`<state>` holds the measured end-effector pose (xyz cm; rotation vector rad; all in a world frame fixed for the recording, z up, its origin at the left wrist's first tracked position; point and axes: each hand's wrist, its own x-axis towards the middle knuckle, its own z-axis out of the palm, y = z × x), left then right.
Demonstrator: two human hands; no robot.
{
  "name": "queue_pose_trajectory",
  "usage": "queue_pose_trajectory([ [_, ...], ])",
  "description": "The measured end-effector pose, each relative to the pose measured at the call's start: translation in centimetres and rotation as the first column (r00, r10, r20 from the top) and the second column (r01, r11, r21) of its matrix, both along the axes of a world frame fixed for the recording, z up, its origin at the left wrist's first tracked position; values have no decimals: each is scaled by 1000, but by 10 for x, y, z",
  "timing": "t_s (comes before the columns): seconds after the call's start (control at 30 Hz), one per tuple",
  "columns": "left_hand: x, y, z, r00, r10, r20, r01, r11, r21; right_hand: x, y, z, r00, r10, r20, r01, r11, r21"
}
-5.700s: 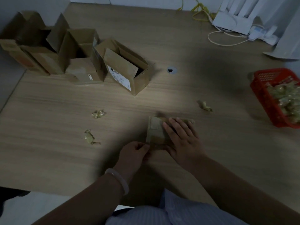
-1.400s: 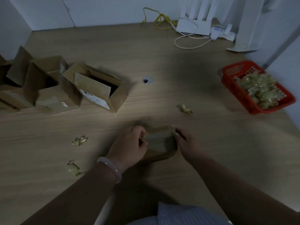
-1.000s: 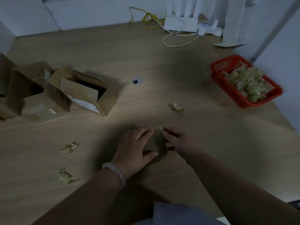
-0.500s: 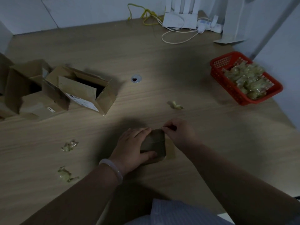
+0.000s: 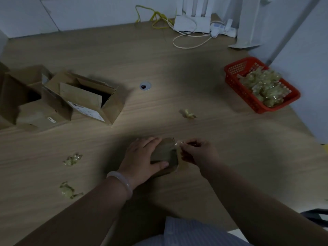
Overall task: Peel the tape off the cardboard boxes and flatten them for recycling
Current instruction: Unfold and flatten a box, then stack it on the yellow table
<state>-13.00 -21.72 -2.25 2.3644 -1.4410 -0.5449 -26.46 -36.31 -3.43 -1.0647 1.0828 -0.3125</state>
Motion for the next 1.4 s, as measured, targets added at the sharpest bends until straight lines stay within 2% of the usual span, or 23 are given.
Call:
queue_pose_trajectory([
  [0.17,-2,1,2,1000,-7,17,7,1000,9,4,7,-12,991,72,-114,-71,997,12],
  [0.3,-2,2,0,1000,-1,21,1,1000,-9,-6,18,-17,990,106,-88,-99,992,80],
  [0.43,-2,2,-4,999,18,48,-16,999,-36,-27,29,-11,971,209,-116,-225,964,-141],
  [0.5,-3,2,-4,998,24,66,-21,999,-46,-28,30,-9,962,222,-157,-250,950,-187],
  [0.57,-3,1,-5,998,18,67,-15,999,-49,-24,29,-5,966,200,-161,-221,967,-129],
  [0.7,-3,2,-4,999,11,50,-10,999,-33,-21,27,5,987,140,-83,-122,974,193],
  [0.8,-3,2,-5,998,3,55,-1,1000,-29,-23,25,10,973,208,-103,-180,956,231],
  [1.0,-1,3,-9,997,2,81,0,999,-33,-23,23,16,901,361,-238,-335,931,144],
  [1.1,0,2,-12,996,-8,92,12,999,-38,-21,19,17,902,364,-231,-353,931,89],
  [1.27,2,2,-15,993,-29,113,35,998,-51,-13,11,15,908,344,-239,-377,920,-107],
  [1.4,3,3,-16,993,-36,109,43,997,-67,-2,1,8,881,308,-359,-435,825,-361],
])
